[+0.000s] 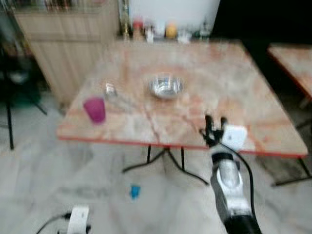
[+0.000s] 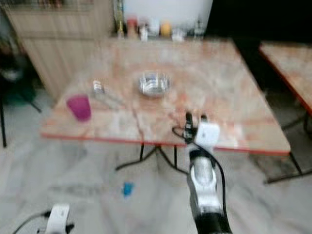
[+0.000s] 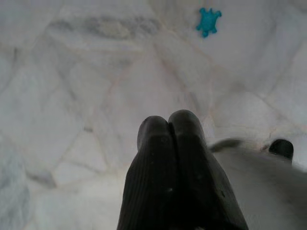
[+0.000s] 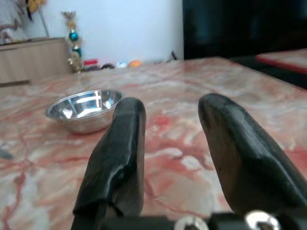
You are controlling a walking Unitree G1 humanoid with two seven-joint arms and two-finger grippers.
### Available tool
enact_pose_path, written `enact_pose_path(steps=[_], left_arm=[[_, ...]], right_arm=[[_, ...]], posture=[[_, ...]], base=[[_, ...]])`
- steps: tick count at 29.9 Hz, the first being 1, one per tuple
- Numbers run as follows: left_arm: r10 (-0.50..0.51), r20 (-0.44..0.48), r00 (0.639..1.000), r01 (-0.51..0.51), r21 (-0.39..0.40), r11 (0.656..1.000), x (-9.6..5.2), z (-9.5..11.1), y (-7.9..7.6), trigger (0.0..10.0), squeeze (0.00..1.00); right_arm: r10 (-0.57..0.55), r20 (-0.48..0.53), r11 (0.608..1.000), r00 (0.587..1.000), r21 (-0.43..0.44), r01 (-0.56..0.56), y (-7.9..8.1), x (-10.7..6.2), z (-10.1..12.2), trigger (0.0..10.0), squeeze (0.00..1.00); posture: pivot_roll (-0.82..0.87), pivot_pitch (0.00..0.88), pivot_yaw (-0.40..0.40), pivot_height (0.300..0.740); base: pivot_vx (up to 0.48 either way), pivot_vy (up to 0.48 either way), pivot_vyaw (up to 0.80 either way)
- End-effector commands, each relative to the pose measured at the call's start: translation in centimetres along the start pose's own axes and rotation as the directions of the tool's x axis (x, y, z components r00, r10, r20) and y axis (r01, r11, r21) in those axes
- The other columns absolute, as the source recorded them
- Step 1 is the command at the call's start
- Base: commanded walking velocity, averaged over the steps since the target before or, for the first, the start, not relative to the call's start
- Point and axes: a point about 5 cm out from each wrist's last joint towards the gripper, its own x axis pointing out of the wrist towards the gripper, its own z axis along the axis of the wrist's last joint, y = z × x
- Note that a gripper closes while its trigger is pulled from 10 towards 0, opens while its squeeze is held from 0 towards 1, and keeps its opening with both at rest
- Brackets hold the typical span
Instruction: Setting the table
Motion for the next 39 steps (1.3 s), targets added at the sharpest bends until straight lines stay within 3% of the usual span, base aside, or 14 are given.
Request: enact_pose_path(steps=[1,30,39], left_arm=[[0.014,-0.011,1.0,-0.014,0.014,1.0,-0.1,-0.3,0.6,10.0,0.0],[-0.017,0.032,0.999,0.016,0.023,1.0,0.4,1.3,-1.0,10.0,0.0],[-0.022,0.04,0.999,0.021,0.021,1.0,0.4,1.6,-1.2,10.0,0.0]], right_arm=[[0.024,0.018,1.0,1.0,0.015,-0.024,1.0,0.3,0.5,10.0,0.0],[0.024,0.007,1.0,1.0,0.019,-0.025,1.1,0.2,0.2,10.0,0.0],[0.026,0.016,1.0,1.0,0.01,-0.026,0.8,0.4,0.5,10.0,0.0]], posture=[[0.12,0.014,-0.05,0.74],[0.12,0.013,-0.048,0.74],[0.12,0.008,-0.049,0.74]], base=[[0.0,0.0,0.0],[0.0,0.0,0.0],[0.267,0.0,0.0]])
